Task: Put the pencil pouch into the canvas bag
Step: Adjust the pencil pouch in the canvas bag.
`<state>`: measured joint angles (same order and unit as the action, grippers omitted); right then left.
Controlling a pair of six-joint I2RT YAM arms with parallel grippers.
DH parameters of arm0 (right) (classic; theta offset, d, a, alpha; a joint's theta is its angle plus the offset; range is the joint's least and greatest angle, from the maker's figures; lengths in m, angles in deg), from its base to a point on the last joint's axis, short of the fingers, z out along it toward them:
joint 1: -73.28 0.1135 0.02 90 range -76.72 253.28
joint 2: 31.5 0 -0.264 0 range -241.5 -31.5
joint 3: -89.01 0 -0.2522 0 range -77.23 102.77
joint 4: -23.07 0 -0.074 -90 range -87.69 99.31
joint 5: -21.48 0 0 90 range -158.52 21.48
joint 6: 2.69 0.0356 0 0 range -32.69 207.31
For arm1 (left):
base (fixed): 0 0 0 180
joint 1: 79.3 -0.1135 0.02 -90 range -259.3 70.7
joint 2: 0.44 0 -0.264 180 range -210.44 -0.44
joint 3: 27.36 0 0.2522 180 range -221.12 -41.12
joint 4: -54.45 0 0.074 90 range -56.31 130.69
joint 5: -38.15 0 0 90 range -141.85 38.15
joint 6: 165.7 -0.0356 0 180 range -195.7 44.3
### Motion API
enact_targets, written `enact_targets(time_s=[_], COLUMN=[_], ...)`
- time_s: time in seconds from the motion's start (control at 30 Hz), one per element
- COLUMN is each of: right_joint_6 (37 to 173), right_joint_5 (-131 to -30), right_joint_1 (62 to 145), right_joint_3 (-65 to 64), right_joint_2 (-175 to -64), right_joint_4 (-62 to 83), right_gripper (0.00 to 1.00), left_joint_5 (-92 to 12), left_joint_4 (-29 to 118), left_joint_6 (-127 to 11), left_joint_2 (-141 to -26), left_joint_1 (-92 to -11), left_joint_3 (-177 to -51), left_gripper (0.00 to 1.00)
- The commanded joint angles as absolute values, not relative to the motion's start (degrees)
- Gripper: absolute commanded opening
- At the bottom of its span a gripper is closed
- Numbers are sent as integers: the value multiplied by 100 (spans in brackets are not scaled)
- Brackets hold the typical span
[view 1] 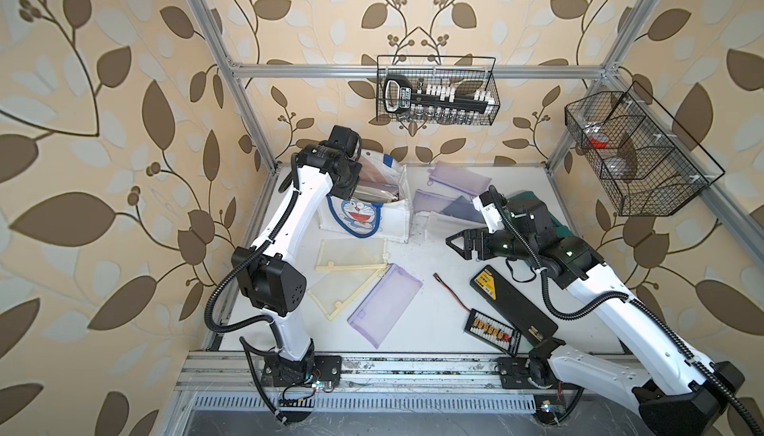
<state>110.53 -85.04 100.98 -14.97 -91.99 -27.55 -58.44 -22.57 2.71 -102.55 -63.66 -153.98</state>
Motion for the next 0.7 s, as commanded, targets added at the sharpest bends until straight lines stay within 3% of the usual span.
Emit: enact_targets(time_s=[0.0,0.2,0.53,0.67], right_joint_6=[10961,10994,11016,11007], right_joint_5=[-8529,-8530,-8531,-8513], right_joint_1=[10074,10074,10070,10070], right_joint_3=[-1412,-1403,-1362,-1356], right_joint_2=[-9163,-9171,-9156,-9153], right_joint_4=[-2815,-2794,-2797,-2817], right_gripper=[99,99,99,99], left_joint_5=[-6119,-5358,-5060,-5182], left_joint_4=[-2524,-2244,-2306,-2363], left_joint_6=[26,-23,-236,-581], left_joint_2=[-10220,-10328,-10560,-10488], left_joint_1=[-6443,-6479,-6497,-6515], left_joint_3=[-15492,-15148,-15204,-15381], left_gripper=[0,0,0,15])
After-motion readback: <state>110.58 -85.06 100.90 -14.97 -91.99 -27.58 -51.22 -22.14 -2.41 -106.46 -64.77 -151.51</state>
